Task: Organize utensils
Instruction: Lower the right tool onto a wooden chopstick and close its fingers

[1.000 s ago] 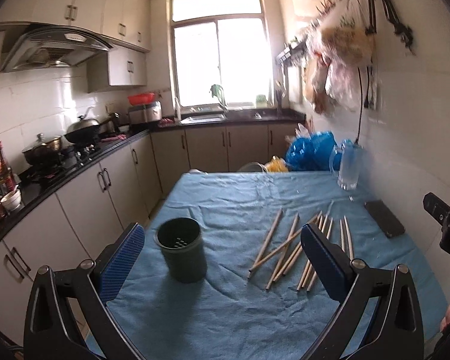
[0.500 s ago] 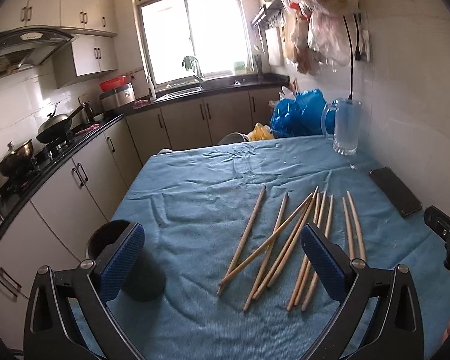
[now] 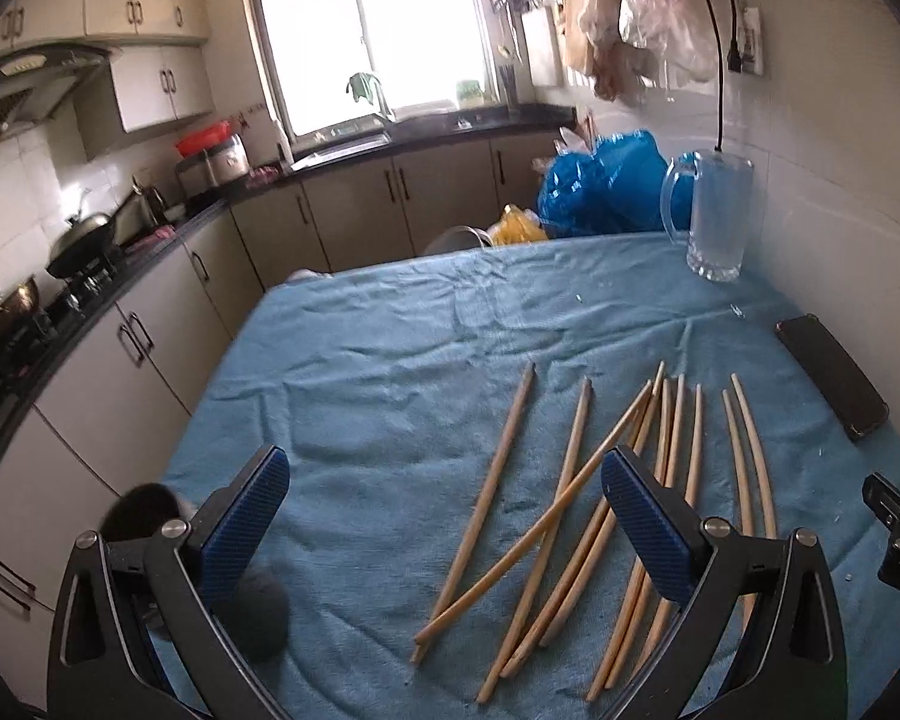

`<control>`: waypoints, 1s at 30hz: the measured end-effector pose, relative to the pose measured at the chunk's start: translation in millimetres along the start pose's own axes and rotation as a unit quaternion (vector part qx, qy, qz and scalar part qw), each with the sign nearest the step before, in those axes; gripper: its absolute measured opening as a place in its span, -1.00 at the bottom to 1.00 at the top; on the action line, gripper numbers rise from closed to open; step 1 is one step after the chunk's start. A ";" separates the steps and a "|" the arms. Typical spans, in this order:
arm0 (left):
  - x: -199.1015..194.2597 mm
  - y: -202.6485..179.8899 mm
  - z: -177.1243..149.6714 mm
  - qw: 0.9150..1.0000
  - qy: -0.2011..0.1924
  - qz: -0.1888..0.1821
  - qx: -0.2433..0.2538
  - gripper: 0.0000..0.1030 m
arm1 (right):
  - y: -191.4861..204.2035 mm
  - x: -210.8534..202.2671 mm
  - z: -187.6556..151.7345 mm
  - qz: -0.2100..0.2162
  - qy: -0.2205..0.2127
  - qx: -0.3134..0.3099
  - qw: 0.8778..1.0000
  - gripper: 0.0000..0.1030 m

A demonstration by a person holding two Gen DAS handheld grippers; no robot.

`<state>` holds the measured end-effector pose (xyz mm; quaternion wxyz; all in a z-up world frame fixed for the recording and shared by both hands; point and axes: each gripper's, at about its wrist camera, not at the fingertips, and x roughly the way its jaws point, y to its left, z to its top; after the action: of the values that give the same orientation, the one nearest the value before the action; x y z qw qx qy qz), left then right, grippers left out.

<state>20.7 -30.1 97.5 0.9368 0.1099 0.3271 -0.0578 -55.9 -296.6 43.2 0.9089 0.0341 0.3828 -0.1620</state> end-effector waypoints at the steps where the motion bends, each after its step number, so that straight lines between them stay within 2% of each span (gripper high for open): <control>1: 5.3 -0.5 1.0 1.000 0.007 -0.002 0.000 1.00 | -2.2 1.6 -0.4 0.013 0.003 0.006 1.000 0.99; 5: 30.1 0.8 9.7 0.999 0.036 -0.012 -0.014 0.99 | -3.4 7.8 1.5 0.050 0.008 0.020 0.999 0.99; 7: 43.0 4.3 15.2 0.998 0.048 -0.015 -0.024 0.90 | -0.9 12.7 4.9 0.062 0.011 0.018 0.998 0.99; 9: 57.8 8.3 20.3 0.997 0.065 -0.017 -0.032 0.64 | 2.6 18.7 8.6 0.080 0.015 0.019 0.996 0.98; 12: 79.3 13.3 26.3 0.995 0.090 -0.024 -0.047 0.40 | 7.4 26.7 14.9 0.107 0.019 0.025 0.994 0.84; 15: 96.7 19.3 28.8 0.992 0.101 -0.023 -0.068 0.40 | 10.9 34.5 21.5 0.120 0.022 0.026 0.992 0.67; 18: 112.7 15.6 29.8 0.991 0.110 -0.019 -0.069 0.40 | 14.7 42.3 26.7 0.141 0.027 0.031 0.989 0.52; 22: 134.2 -1.1 28.2 0.992 0.125 -0.002 -0.034 0.40 | 22.1 56.6 30.5 0.160 0.045 0.034 0.985 0.27; 25: 145.7 -10.3 26.2 0.991 0.132 0.015 -0.020 0.37 | 25.7 65.9 31.5 0.164 0.055 0.038 0.984 0.23; 28: 150.9 -14.1 23.5 0.990 0.141 0.002 -0.027 0.07 | 29.3 74.6 34.0 0.159 0.062 0.040 0.984 0.12; 30: 151.8 -14.6 24.6 0.988 0.147 -0.014 -0.038 -0.39 | 33.6 81.5 36.2 0.155 0.067 0.035 0.985 0.03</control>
<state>151.2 -55.8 18.8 0.8811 0.0768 0.4648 -0.0418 33.0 -293.5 9.0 0.8933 0.1353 0.4275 -0.0301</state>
